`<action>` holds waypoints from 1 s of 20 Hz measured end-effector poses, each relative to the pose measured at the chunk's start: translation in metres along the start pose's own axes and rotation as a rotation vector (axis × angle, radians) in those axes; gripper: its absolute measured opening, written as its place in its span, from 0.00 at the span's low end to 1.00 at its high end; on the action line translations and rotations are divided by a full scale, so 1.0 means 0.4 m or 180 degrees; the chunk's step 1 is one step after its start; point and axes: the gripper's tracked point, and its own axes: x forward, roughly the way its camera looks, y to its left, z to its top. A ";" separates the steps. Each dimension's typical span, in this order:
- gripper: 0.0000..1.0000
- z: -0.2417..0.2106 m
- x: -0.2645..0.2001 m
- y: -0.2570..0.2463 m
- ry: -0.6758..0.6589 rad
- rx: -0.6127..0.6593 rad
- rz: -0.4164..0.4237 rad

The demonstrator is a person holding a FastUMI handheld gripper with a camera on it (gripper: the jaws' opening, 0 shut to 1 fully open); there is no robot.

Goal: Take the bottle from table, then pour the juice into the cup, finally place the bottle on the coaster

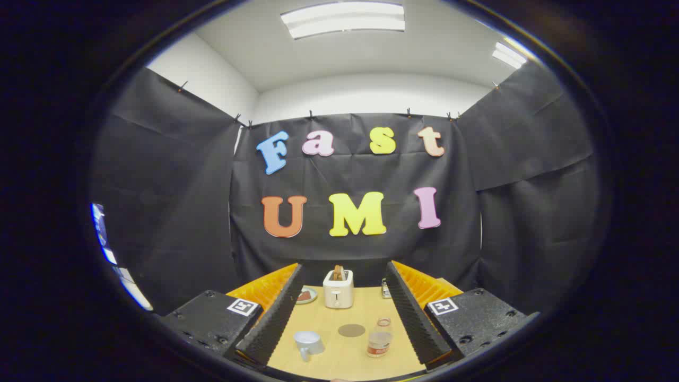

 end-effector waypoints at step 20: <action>1.00 -0.073 0.048 -0.029 0.0247 -0.0059 -0.0122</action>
